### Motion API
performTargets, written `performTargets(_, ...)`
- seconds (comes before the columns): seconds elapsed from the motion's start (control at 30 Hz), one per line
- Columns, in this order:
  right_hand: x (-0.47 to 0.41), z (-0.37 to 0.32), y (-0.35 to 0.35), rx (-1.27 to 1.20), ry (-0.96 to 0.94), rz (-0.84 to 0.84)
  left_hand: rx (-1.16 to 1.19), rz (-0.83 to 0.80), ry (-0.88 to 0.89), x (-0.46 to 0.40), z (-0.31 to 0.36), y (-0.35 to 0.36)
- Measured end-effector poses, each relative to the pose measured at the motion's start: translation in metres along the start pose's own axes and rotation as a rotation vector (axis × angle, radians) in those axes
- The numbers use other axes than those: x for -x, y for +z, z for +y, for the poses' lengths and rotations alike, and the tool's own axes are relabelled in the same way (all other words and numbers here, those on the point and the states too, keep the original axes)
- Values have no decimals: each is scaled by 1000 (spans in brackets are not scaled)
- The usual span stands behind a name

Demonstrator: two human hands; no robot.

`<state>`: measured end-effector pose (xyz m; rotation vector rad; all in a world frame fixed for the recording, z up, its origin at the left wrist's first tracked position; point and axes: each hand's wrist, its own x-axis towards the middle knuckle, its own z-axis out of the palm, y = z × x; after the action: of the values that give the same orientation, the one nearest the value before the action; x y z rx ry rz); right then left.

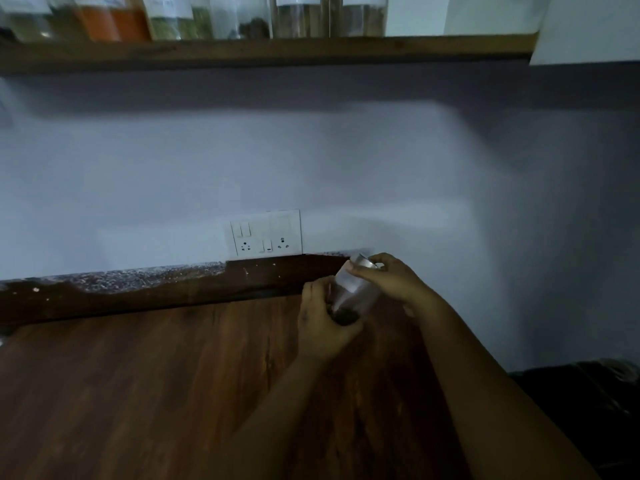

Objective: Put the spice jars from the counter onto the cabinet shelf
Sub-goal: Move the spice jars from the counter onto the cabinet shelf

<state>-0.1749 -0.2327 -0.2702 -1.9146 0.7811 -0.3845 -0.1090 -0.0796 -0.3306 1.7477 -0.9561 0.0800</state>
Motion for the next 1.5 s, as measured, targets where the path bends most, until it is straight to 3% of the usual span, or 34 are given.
performTargets(0.07,5,-11,-12,-96,-68,-42,291,-261,-197,-5,9,-18)
performTargets(0.13,10,-21,-18,-123,-87,-86,447,-358,-306,-5,17,-26)
performTargets(0.27,18,-37,-14,58,-82,64,-114,-75,103,11,36,-21)
performTargets(0.3,21,-40,-13,98,-86,80,-161,-53,165,15,38,-17)
performTargets(0.4,29,-45,-16,168,-115,56,88,-169,-49,17,44,-24)
performTargets(0.5,36,-49,-26,-15,-131,-77,657,-405,-402,13,44,-41)
performTargets(0.53,39,-50,-29,-82,-122,-119,696,-431,-429,13,46,-43)
performTargets(0.63,46,-50,-29,-48,-122,-91,380,-303,-250,19,59,-34)
performTargets(0.7,50,-51,-26,3,-98,-63,333,-233,-187,24,65,-28)
performTargets(0.77,55,-51,-29,-56,-81,-133,473,-244,-236,26,67,-29)
performTargets(0.9,63,-43,-46,-443,-72,-356,860,-313,-381,28,74,-32)
performTargets(1.1,66,-25,-45,-684,-27,-235,851,-386,-351,36,85,-13)
performTargets(1.5,65,-24,-66,-856,-11,-329,898,-345,-302,31,97,0)
